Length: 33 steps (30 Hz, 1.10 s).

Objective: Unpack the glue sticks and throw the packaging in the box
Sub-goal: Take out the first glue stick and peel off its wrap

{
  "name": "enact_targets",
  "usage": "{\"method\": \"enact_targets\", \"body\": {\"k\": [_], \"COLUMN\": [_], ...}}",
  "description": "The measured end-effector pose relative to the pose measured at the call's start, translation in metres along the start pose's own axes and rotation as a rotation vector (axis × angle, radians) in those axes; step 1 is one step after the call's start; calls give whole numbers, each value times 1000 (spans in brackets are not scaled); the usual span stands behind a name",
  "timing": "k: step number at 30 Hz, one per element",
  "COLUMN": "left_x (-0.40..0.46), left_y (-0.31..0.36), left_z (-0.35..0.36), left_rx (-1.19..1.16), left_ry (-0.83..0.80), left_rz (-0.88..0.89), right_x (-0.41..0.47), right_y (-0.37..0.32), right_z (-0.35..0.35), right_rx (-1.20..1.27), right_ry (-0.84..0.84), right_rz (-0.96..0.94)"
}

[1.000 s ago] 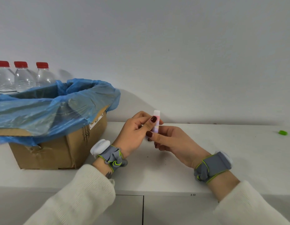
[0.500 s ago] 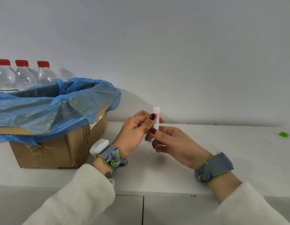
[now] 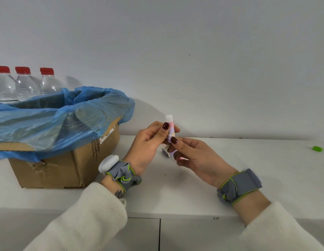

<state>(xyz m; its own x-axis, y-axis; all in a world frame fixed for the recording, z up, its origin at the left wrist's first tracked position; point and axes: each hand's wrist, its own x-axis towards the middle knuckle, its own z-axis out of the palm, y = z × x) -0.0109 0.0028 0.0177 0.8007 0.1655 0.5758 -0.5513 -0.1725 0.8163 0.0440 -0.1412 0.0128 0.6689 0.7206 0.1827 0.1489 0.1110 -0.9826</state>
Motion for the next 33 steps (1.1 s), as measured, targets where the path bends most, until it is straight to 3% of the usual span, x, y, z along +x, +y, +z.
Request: {"method": "enact_targets", "body": {"k": [10, 18, 28, 33], "left_x": [1, 0, 0, 2], "left_y": [-2, -4, -3, -10], "left_z": [0, 1, 1, -1], "left_rx": [-37, 56, 1, 160], "left_ry": [-3, -15, 5, 77], "left_rz": [-8, 16, 4, 13], "right_x": [-1, 0, 2, 5], "right_y": [0, 1, 3, 7], "right_z": [1, 1, 0, 1], "right_rx": [136, 80, 91, -45], "right_ry": [-151, -66, -92, 78], "right_rz": [16, 41, 19, -8]}}
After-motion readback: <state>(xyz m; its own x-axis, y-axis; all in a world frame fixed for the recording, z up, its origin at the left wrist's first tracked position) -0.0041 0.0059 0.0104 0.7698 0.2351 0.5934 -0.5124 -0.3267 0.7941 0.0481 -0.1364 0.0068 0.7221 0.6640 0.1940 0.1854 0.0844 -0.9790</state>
